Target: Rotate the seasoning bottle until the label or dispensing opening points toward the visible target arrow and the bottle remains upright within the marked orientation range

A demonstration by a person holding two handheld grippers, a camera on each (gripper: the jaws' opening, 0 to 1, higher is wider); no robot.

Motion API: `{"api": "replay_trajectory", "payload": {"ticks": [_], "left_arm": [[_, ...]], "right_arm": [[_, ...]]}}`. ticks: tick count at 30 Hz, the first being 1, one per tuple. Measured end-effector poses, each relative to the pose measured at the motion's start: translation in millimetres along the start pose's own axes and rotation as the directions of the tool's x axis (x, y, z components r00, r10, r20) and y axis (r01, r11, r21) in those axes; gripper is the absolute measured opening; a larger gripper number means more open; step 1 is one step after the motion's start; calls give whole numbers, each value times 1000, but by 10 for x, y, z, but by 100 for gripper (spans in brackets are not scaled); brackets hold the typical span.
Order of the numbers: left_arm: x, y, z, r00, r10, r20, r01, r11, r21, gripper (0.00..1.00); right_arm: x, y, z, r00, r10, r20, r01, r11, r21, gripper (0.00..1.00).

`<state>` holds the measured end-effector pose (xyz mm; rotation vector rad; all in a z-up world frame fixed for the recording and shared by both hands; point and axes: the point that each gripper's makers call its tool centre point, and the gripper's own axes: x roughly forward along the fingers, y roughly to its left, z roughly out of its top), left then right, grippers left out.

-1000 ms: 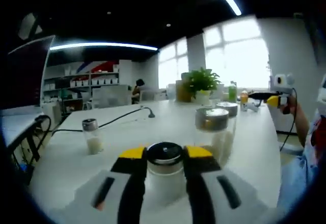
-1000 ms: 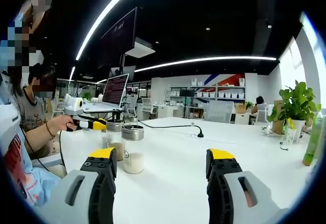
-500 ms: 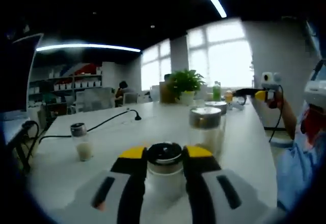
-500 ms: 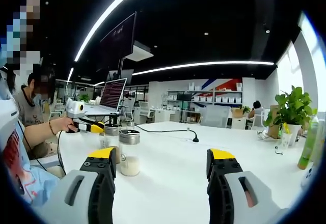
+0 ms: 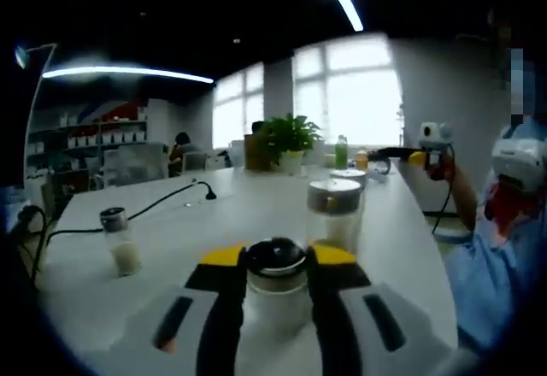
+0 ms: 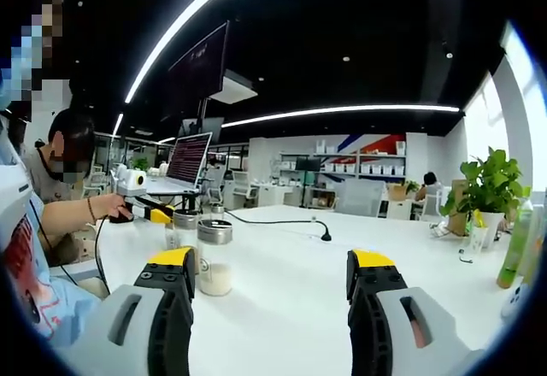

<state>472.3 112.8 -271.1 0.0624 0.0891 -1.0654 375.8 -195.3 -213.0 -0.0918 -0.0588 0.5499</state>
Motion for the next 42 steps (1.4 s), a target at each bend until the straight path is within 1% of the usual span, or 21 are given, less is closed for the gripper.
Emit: {"api": "replay_trajectory", "payload": {"ticks": [8, 9, 14, 16, 18, 20, 24, 25, 26, 27, 29, 30, 31, 32, 33, 34, 35, 37, 42], "left_arm": [[-6, 3, 1, 999, -51, -7, 51, 999, -3, 30], [-9, -3, 1, 998, -65, -10, 65, 998, -1, 29], [-13, -19, -1, 995, -98, -21, 99, 995, 9, 30], [-13, -21, -2, 994, -104, -19, 104, 995, 8, 30], [-14, -17, -4, 994, -112, 0, 112, 994, -11, 30], [-17, -24, 1, 993, -116, 8, 116, 993, -13, 30], [-22, -43, 11, 993, -114, -1, 114, 993, -1, 30], [-26, -40, 17, 994, -112, 2, 112, 994, 1, 31], [-32, -36, 52, 994, -109, 26, 109, 994, -3, 33], [-40, -37, 71, 993, -109, 37, 109, 994, -13, 36], [-61, -33, 110, 993, -102, 57, 103, 994, -20, 50], [-67, -32, 109, 995, -91, 49, 92, 996, -14, 56], [-81, -29, 84, 997, -79, 26, 79, 997, 10, 60], [-92, -54, 68, 997, -75, 11, 75, 997, 25, 61], [-103, -87, 60, 997, -73, 1, 73, 997, 19, 63], [-113, -102, 62, 998, -67, 3, 67, 998, 14, 63], [-121, -89, 100, 998, -46, 31, 46, 999, -3, 62], [-158, -65, 114, 999, -27, 47, 28, 999, -16, 56], [-214, -64, 87, 998, 24, 53, -24, 1000, -3, 56]], "right_arm": [[-16, -35, 26, 1000, -7, 1, 7, 1000, -11, 74], [-24, -46, 32, 1000, -10, 3, 10, 1000, -14, 74], [-53, -108, 40, 999, -31, 5, 31, 999, -12, 74], [-53, -112, 41, 999, -34, 6, 34, 999, -11, 74], [-45, -99, 36, 1000, -29, 4, 29, 1000, -12, 74], [-39, -79, 32, 1000, -23, 2, 23, 1000, -15, 74], [-38, -70, 43, 1000, -20, 8, 20, 1000, -12, 76], [-39, -73, 42, 1000, -21, 7, 21, 1000, -12, 76], [-41, -74, 39, 1000, -22, 6, 22, 1000, -13, 76], [-44, -76, 35, 1000, -22, 5, 22, 1000, -13, 76], [-50, -82, 31, 1000, -24, 4, 24, 1000, -12, 76], [-53, -86, 32, 1000, -26, 4, 26, 1000, -14, 76], [-56, -91, 33, 1000, -27, 5, 27, 1000, -14, 76], [-59, -95, 31, 1000, -27, 5, 28, 1000, -13, 76], [-60, -98, 26, 1000, -28, 5, 28, 1000, -11, 76], [-59, -99, 20, 1000, -28, 3, 28, 1000, -10, 76], [-58, -99, 11, 1000, -28, 1, 28, 1000, -9, 76], [-58, -93, 0, 1000, -26, -3, 26, 1000, -7, 76], [-70, -83, 0, 1000, -24, -4, 24, 1000, -13, 76]]}}
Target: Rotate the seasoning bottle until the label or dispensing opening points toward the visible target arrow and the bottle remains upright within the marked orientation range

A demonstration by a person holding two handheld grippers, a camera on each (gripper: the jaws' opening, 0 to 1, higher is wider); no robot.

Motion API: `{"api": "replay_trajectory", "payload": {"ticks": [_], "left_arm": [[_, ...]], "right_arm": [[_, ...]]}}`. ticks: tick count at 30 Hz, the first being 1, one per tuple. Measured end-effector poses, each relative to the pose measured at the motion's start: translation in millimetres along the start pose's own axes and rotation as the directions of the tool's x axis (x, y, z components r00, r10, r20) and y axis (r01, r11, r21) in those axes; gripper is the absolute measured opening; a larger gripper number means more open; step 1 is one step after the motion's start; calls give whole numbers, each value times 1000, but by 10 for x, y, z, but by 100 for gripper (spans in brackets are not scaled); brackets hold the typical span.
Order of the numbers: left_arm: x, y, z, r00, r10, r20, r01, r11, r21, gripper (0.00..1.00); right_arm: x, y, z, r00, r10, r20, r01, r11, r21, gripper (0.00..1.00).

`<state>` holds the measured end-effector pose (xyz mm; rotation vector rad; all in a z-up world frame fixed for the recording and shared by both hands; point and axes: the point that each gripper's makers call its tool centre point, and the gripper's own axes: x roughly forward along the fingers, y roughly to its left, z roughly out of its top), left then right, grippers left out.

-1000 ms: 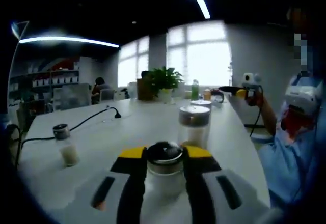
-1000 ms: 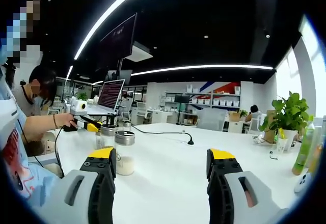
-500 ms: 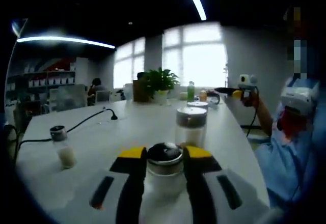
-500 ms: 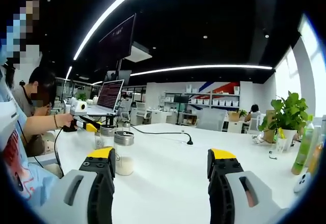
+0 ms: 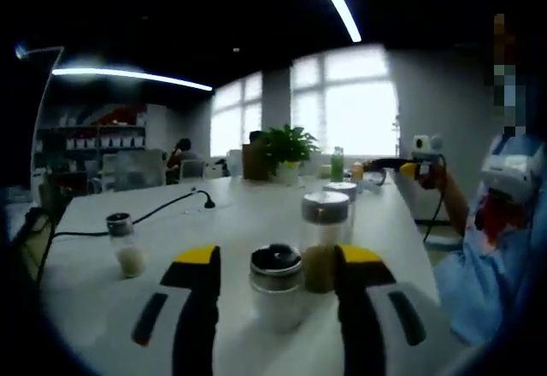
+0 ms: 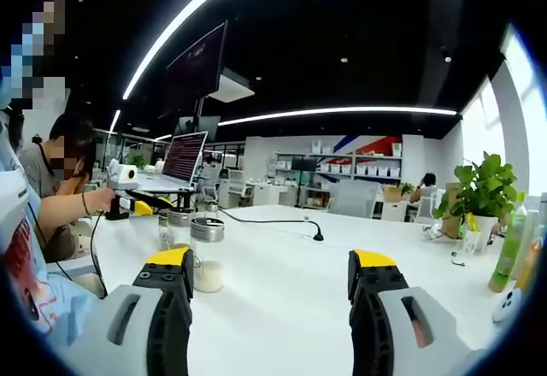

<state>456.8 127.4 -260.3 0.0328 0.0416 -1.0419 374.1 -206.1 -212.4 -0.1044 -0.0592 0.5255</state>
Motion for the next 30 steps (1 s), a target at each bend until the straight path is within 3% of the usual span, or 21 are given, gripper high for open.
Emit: {"api": "replay_trajectory", "payload": {"ticks": [3, 5, 8, 11, 12, 14, 15, 18, 22, 23, 26, 30], "left_arm": [[-17, -41, 3, 999, 38, 4, -38, 999, 5, 56], [-11, -140, -21, 1000, 8, -28, -6, 997, 71, 56], [29, -185, -17, 999, 25, -28, -23, 999, 50, 56], [10, -117, -13, 994, 107, -29, -105, 993, 53, 57], [-9, -86, -29, 988, 144, -48, -141, 988, 67, 60], [-38, -34, 37, 975, 221, -19, -219, 973, 77, 66], [-40, -39, 65, 971, 238, -8, -236, 968, 89, 65], [-34, -115, 67, 966, 258, -21, -255, 961, 105, 49], [-25, -202, 81, 952, 305, -2, -304, 950, 74, 52], [-27, -203, 79, 947, 321, -1, -320, 945, 65, 52], [-52, -135, 23, 904, 427, -14, -427, 904, -36, 52], [-44, -47, -11, 849, 528, 0, -528, 849, -12, 52]], "right_arm": [[-7, -11, -5, 1000, -4, -2, 4, 1000, 0, 76], [-8, -12, -8, 1000, -4, -1, 4, 1000, 2, 76], [-10, -12, -10, 1000, -4, -1, 4, 1000, 3, 76], [-23, -15, 5, 1000, -6, 3, 6, 1000, 0, 76], [-26, -20, 6, 1000, -7, 3, 7, 1000, 0, 76], [-24, -25, -3, 1000, -9, 2, 9, 1000, 2, 76], [-21, -27, -10, 1000, -8, 0, 8, 1000, 5, 76], [-19, -29, -34, 1000, -9, -9, 9, 1000, 9, 76], [-23, -35, -31, 1000, -14, -8, 14, 1000, 11, 75], [-23, -38, -30, 1000, -17, -9, 17, 1000, 11, 75], [-21, -29, -30, 1000, -18, -9, 18, 1000, 12, 75], [-14, 19, -25, 1000, 1, -8, 0, 1000, 17, 75]]}}
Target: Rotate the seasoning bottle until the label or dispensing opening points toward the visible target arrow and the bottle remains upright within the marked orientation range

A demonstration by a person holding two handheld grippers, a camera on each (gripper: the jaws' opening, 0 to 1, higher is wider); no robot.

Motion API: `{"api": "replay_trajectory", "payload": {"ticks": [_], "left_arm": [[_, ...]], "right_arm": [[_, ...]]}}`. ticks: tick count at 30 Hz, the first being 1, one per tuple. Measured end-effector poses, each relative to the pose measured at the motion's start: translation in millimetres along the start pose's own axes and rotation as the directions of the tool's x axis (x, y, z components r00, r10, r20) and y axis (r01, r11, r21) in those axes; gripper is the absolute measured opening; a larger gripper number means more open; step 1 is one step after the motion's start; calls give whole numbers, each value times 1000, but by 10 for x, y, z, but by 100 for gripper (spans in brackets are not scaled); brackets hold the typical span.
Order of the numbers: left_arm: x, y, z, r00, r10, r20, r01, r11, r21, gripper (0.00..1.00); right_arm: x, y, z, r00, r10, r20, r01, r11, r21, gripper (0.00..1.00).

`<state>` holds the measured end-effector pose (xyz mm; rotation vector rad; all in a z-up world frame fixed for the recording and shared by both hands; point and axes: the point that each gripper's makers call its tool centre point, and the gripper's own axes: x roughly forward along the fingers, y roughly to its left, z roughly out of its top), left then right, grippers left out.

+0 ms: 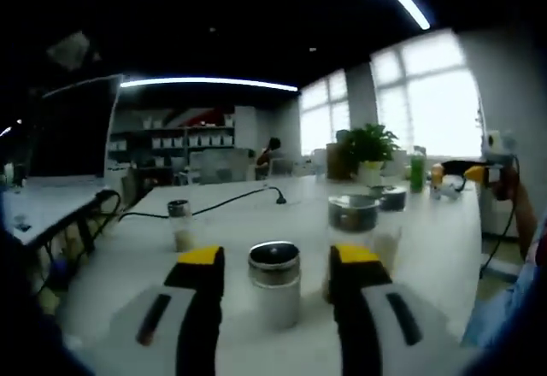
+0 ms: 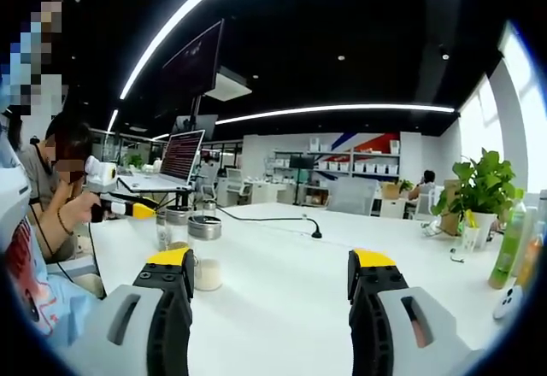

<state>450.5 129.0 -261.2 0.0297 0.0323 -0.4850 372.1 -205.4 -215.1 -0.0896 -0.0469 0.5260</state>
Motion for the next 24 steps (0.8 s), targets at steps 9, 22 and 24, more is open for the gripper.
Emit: {"api": "replay_trajectory", "payload": {"ticks": [9, 22, 24], "left_arm": [[1, 10, 51, 993, 97, 67, -92, 993, -68, 39], [139, -56, -86, 978, 200, 56, -195, 977, -87, 43], [163, -83, -94, 978, 201, 57, -195, 976, -101, 42]], "right_arm": [[-17, 8, 99, 998, 21, 51, -24, 999, 48, 75], [-21, -19, 89, 999, 3, 38, -4, 999, 33, 75], [-15, -15, 86, 999, 5, 35, -7, 999, 33, 75]]}}
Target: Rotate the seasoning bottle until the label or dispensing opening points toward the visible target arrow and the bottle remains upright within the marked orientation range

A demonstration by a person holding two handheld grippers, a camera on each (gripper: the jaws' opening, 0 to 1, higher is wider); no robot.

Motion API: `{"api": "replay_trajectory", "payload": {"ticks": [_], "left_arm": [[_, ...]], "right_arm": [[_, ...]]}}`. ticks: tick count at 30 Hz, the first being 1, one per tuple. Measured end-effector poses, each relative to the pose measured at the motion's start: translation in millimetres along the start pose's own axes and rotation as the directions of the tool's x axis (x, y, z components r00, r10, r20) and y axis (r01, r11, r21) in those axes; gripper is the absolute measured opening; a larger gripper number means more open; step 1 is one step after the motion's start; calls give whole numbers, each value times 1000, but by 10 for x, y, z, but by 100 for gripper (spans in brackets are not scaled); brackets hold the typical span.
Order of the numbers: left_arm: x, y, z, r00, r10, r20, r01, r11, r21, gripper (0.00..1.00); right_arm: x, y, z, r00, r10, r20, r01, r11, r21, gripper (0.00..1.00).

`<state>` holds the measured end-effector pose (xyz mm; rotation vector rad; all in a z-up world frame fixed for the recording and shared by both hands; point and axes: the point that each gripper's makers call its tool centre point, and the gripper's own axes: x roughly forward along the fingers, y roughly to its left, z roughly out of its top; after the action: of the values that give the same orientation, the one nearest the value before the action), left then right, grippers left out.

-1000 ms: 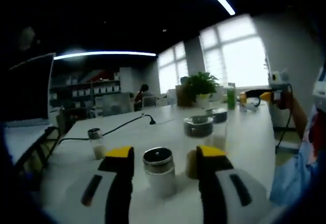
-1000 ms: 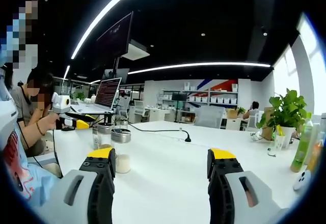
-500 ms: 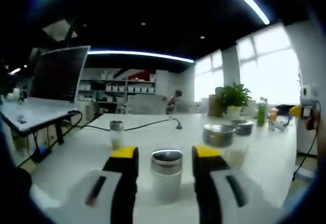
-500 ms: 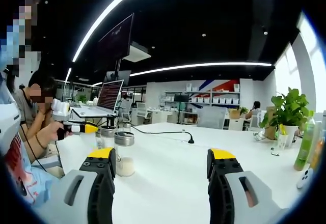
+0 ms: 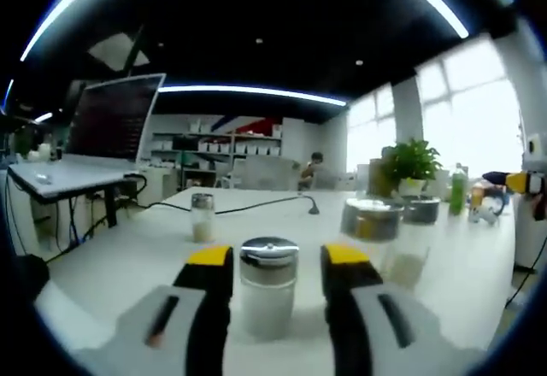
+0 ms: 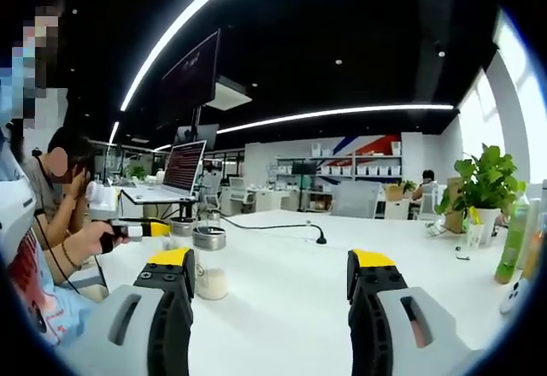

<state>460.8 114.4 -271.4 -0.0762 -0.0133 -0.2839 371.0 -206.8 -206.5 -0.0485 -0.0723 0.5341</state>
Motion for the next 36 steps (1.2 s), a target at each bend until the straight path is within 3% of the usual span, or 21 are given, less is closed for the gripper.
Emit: {"api": "replay_trajectory", "payload": {"ticks": [6, 10, 12, 36], "left_arm": [[30, 37, 35, 999, 30, 25, -30, 1000, -2, 37], [64, 64, 24, 999, 39, 17, -39, 999, -7, 34], [67, 98, -21, 999, 50, -15, -50, 999, 15, 32], [39, 107, -23, 999, -47, 0, 47, 999, -7, 31]], "right_arm": [[17, -14, -2, 1000, 0, -2, 0, 1000, -3, 75], [24, -23, -17, 1000, -3, -7, 3, 1000, 1, 74], [24, -16, -17, 1000, -2, -8, 2, 1000, -1, 74], [66, 64, -46, 1000, 15, -25, -15, 1000, -23, 74]]}}
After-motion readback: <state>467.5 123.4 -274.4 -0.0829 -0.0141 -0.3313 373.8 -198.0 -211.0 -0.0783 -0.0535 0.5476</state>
